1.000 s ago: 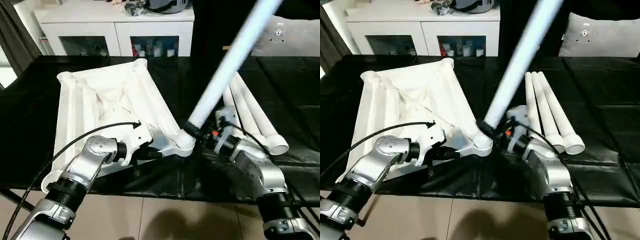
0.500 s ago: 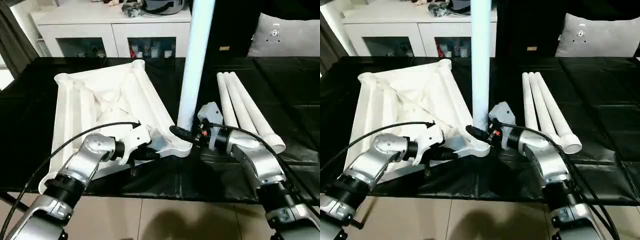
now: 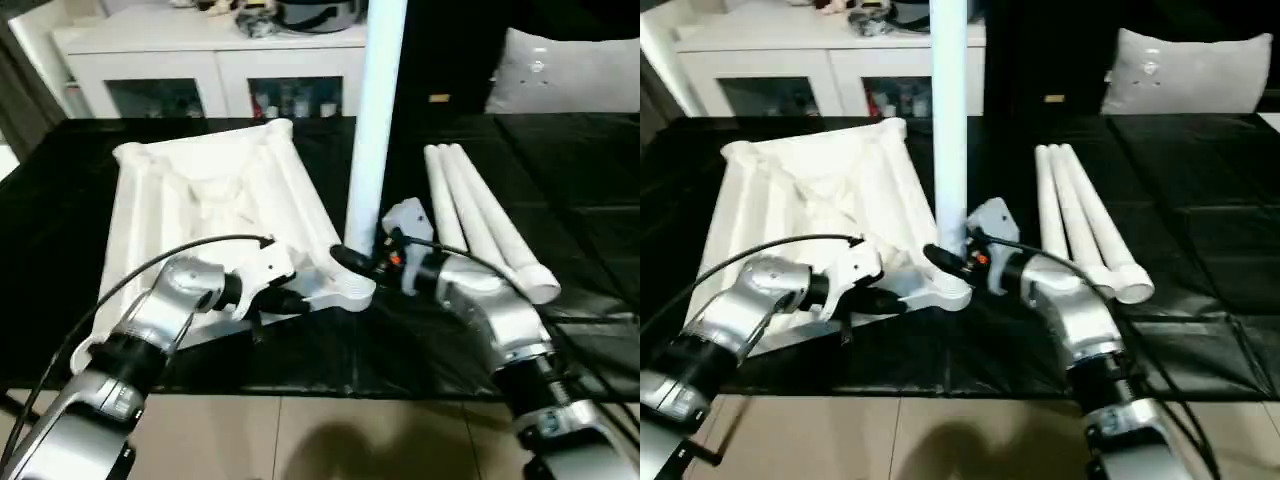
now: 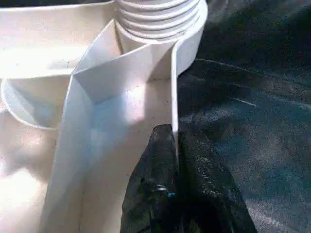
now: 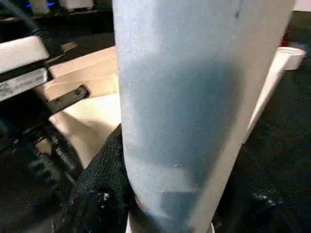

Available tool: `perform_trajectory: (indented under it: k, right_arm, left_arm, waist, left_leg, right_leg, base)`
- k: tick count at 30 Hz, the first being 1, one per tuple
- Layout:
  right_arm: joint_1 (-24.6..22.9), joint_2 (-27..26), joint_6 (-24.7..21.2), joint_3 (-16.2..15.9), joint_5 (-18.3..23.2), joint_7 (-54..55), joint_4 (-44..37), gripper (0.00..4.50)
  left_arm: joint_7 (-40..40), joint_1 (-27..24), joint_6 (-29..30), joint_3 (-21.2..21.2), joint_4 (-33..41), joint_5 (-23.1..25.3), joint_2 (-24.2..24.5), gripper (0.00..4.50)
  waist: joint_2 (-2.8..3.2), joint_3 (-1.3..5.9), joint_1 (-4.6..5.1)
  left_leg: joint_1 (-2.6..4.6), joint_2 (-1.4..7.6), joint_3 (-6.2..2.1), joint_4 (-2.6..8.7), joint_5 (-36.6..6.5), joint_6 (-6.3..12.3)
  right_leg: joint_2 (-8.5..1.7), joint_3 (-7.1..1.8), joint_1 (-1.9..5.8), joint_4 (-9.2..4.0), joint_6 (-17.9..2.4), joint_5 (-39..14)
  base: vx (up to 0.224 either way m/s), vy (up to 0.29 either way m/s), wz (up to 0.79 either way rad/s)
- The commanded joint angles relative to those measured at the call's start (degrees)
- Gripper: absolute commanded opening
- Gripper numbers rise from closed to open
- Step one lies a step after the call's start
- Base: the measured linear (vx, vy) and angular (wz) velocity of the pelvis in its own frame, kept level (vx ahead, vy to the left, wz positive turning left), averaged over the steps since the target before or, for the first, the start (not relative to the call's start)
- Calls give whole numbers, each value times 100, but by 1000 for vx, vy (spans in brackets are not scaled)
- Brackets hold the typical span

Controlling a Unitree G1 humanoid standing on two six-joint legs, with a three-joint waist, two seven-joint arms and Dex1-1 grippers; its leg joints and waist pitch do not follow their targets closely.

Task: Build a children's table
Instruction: Insert table leg to table base

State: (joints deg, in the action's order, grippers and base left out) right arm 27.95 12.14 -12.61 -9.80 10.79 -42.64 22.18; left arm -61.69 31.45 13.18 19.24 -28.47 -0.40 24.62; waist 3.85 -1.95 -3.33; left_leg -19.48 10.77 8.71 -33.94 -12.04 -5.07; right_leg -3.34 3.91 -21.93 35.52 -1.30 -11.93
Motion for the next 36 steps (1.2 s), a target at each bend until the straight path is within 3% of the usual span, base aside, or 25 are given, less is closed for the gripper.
perform_trajectory:
  k: [1, 2, 4, 6, 7, 10, 12, 14, 18, 19, 22, 25, 27, 28, 29, 30, 34, 36]
  right_arm:
    - [-319, 13, -598, -81, -398, 532, 536, 186]
    - [-288, -123, -709, 15, -406, 863, 532, 186]
    - [-238, -285, -820, 121, -422, 1241, 554, 186]
    - [-56, -531, -863, 264, -461, 1776, 740, 186]
    - [-39, -550, -866, 272, -465, 1815, 757, 186]
    - [167, -729, -833, 328, -536, 2253, 1014, 186]
    - [248, -776, -824, 368, -531, 2393, 1121, 186]
    - [318, -820, -802, 407, -547, 2533, 1180, 186]
    - [281, -856, -614, 473, -512, 2505, 1023, 186]
    - [252, -863, -523, 507, -467, 2447, 935, 186]
    - [180, -908, 36, 775, -178, 2248, 618, 186]
    - [177, -932, 197, 972, 85, 2091, 428, 186]
    - [124, -853, 317, 1221, 581, 1528, 22, 186]
    - [117, -844, 319, 1264, 649, 1452, -30, 186]
    - [115, -808, 270, 1357, 807, 1289, -119, 186]
    - [115, -808, 270, 1357, 807, 1289, -119, 186]
    - [66, -636, 261, 1394, 978, 902, -278, 186]
    - [44, -553, 235, 1372, 1031, 742, -335, 186]
  left_arm:
    - [172, -135, 437, -142, 417, -71, 75, 0]
    - [504, -359, 953, -258, 942, -153, -86, 0]
    - [894, -601, 1520, -363, 1518, -225, -320, 0]
    - [1467, -790, 1996, -254, 2048, -92, -840, 0]
    - [1519, -800, 2023, -239, 2077, -70, -887, 0]
    - [2273, -792, 2259, -73, 2249, 272, -1542, 0]
    - [2512, -731, 2314, 23, 2256, 393, -1766, 0]
    - [2696, -720, 2516, 133, 2389, 472, -1919, 0]
    - [2702, -771, 2451, 140, 2415, 550, -1660, 0]
    - [2668, -775, 2338, 136, 2375, 590, -1532, 0]
    - [2375, -771, 1701, 121, 2153, 713, -1068, 0]
    - [2166, -762, 1252, 60, 2006, 711, -851, 0]
    - [1747, -739, 734, -160, 1775, 444, -550, 0]
    - [1697, -733, 749, -189, 1754, 379, -512, 0]
    - [1546, -708, 671, -165, 1678, 346, -370, 27]
    - [1546, -708, 671, -165, 1678, 346, -370, 43]
    - [1151, -655, 440, -305, 1614, 36, -163, 69]
    - [950, -591, 507, -546, 1734, -307, -199, 88]
  waist:
    - [4, 178, -25]
    - [-13, 174, 11]
    - [-40, 162, 51]
    - [-33, 166, 77]
    - [-61, 177, 98]
    - [-76, 198, 51]
    - [-68, 203, -45]
    - [-75, 208, -78]
    - [-33, 239, -89]
    - [-47, 238, -78]
    - [-45, 245, -81]
    - [-36, 255, -68]
    - [-41, 283, -61]
    - [-34, 343, -72]
    - [-57, 362, -49]
    - [-43, 363, -54]
    - [-48, 361, -42]
    - [-63, 335, -52]
  left_leg:
    - [-51, 207, -74, 517, -1682, 23]
    - [-45, 220, -87, 530, -1729, 2]
    - [-81, 228, -102, 556, -1671, -2]
    - [-38, 198, -87, 536, -1659, 25]
    - [-32, 214, -74, 533, -1631, 15]
    - [-14, 204, -28, 488, -1406, 110]
    - [-33, 196, -11, 488, -1212, 156]
    - [-87, 204, -36, 504, -1144, 136]
    - [-112, 198, -45, 486, -976, 162]
    - [-115, 197, -38, 482, -959, 169]
    - [-128, 193, -40, 483, -958, 210]
    - [-138, 183, -37, 471, -873, 242]
    - [-155, 184, -38, 440, -631, 305]
    - [-176, 179, -42, 393, -281, 381]
    - [-197, 176, -42, 343, 209, 515]
    - [-194, 170, -41, 334, 241, 563]
    - [-182, 175, -19, 319, 178, 700]
    - [-166, 191, 0, 334, -8, 682]
  right_leg:
    - [-501, -304, 202, -597, -864, -2344]
    - [-524, -315, 205, -605, -777, -2621]
    - [-525, -300, 223, -610, -751, -2693]
    - [-495, -299, 165, -657, -710, -2767]
    - [-490, -310, 166, -646, -754, -2672]
    - [-470, -331, 130, -668, -858, -2296]
    - [-456, -329, 150, -644, -872, -1980]
    - [-467, -312, 203, -615, -796, -1824]
    - [-465, -309, 216, -574, -843, -1324]
    - [-458, -310, 215, -572, -856, -1254]
    - [-469, -305, 228, -572, -843, -1189]
    - [-460, -301, 240, -556, -861, -1056]
    - [-455, -301, 259, -513, -911, -690]
    - [-458, -308, 293, -420, -960, -122]
    - [-415, -279, 269, -315, -1135, 798]
    - [-418, -273, 264, -301, -1176, 923]
    - [-441, -275, 272, -289, -1334, 974]
    - [-449, -276, 255, -324, -1410, 678]
  base:
    - [0, 0, 0]
    - [0, 0, 0]
    - [0, 0, 0]
    - [0, 0, 0]
    - [0, 0, 0]
    - [0, 0, 0]
    - [0, 0, 0]
    - [0, 0, 0]
    - [0, 0, 0]
    - [0, 0, 0]
    - [0, 0, 0]
    - [0, 0, 0]
    - [0, 0, 0]
    - [0, 0, 0]
    - [0, 0, 0]
    - [0, 0, 0]
    - [0, 0, 0]
    - [0, 0, 0]
